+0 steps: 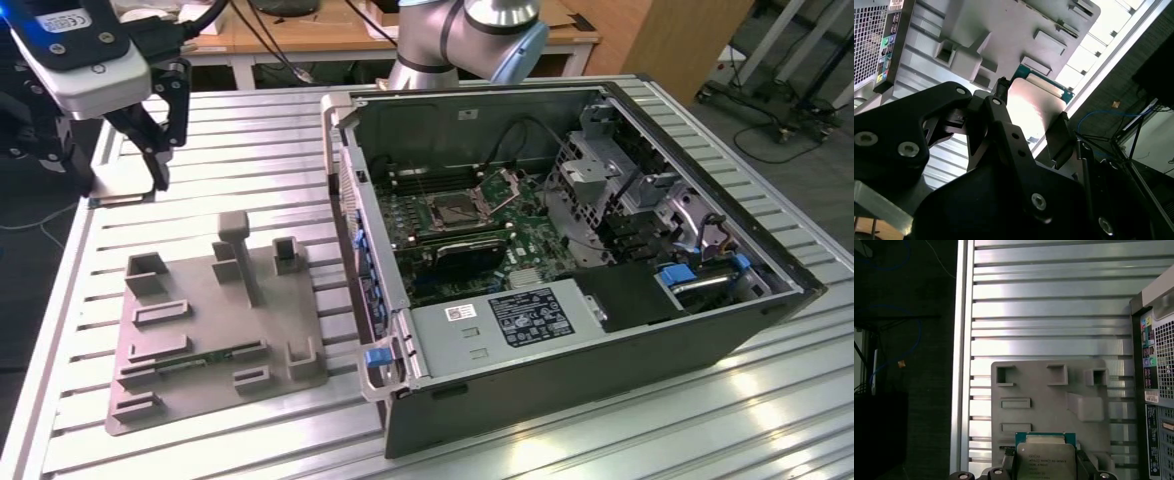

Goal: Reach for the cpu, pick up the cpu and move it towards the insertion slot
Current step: 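Pick up the cpu and move it towards the insertion slot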

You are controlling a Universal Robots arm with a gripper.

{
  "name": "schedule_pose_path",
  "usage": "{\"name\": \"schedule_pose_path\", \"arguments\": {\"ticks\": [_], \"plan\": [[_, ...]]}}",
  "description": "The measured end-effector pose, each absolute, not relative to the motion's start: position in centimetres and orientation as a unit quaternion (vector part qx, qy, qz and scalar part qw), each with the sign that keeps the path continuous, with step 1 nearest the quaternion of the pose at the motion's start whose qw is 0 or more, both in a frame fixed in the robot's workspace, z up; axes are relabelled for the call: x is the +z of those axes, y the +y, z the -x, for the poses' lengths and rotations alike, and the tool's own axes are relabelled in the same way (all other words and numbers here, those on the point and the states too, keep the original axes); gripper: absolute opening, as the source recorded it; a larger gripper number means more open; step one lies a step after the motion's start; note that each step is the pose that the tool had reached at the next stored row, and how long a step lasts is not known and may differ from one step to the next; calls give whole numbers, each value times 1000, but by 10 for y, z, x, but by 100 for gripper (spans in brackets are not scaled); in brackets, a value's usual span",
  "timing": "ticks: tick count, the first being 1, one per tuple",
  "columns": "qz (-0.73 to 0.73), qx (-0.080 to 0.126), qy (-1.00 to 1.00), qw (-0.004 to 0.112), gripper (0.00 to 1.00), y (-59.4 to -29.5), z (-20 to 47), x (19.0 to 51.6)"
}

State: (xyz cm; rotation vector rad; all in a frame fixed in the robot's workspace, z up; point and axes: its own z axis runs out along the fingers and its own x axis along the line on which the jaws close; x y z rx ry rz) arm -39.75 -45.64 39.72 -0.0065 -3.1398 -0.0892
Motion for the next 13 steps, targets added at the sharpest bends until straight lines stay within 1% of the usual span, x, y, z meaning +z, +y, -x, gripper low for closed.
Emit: {"name": "schedule_pose_path", "arguments": {"ticks": [13], "plan": [[2, -28, -1000, 0, 55, -456, 393, 396]]}}
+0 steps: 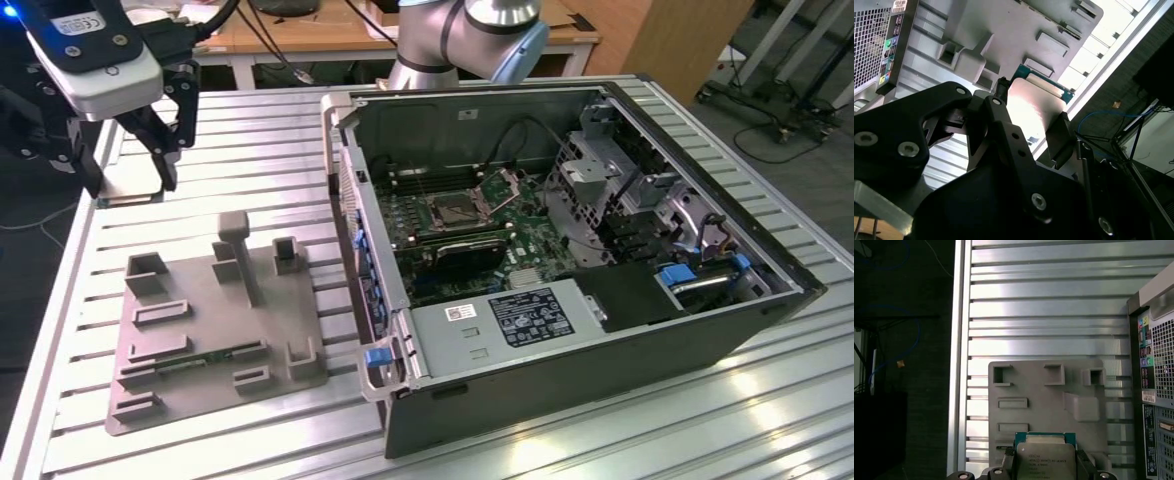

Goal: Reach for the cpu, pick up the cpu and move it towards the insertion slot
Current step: 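Pick up the cpu and move it towards the insertion slot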

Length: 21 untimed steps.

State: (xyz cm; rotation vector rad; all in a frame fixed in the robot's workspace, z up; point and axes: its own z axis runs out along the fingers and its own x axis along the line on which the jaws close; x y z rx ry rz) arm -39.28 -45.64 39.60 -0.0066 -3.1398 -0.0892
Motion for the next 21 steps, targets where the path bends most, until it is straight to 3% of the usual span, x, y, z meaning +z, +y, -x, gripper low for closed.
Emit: {"name": "schedule_pose_path", "arguments": {"ticks": [21], "plan": [[2, -29, -1000, 0, 55, -456, 379, 396]]}}
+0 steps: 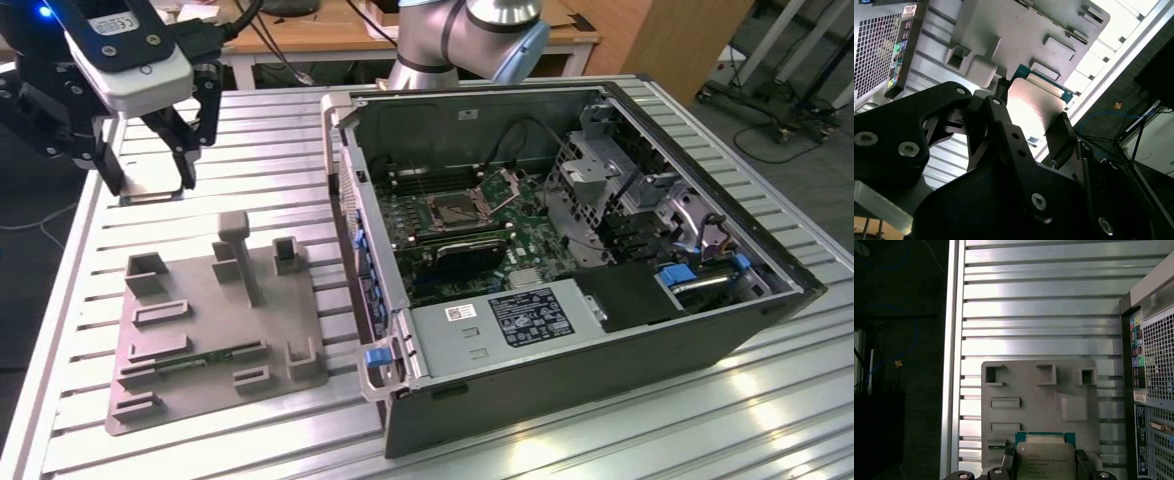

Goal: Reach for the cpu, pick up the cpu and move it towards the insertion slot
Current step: 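Pick up the cpu and move it towards the insertion slot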

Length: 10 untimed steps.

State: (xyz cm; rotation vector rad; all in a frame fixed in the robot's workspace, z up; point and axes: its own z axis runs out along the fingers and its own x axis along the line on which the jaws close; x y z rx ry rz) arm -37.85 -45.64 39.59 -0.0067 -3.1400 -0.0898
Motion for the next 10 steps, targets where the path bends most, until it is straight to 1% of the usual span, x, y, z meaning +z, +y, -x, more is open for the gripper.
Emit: {"name": "schedule_pose_path", "arguments": {"ticks": [10], "plan": [[2, -29, -1000, 0, 55, -456, 374, 396]]}}
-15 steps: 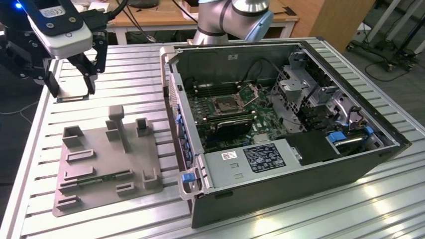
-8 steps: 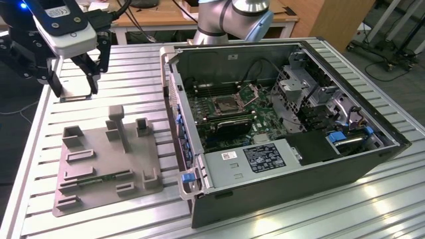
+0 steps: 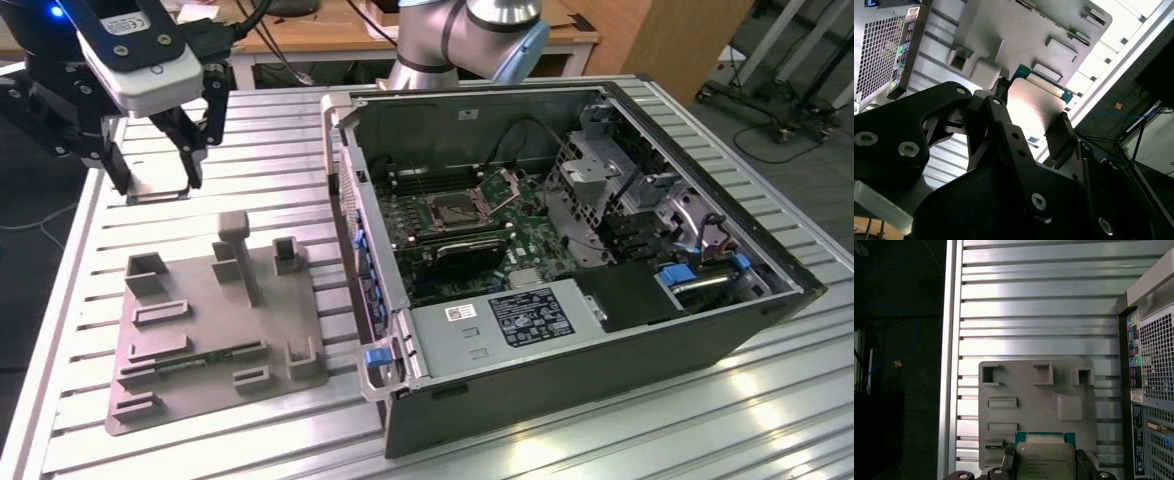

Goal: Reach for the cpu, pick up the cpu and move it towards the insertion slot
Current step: 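Pick up the cpu and move it towards the insertion slot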

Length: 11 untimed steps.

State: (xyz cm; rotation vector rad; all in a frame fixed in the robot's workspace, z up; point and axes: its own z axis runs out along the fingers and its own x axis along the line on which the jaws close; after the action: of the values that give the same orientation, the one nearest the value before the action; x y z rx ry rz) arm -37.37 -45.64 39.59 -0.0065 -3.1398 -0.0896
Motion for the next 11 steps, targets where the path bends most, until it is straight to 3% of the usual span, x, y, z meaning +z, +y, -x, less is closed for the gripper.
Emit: {"name": "schedule_pose_path", "arguments": {"ticks": [11], "plan": [[2, -29, -1000, 0, 55, -456, 371, 396]]}}
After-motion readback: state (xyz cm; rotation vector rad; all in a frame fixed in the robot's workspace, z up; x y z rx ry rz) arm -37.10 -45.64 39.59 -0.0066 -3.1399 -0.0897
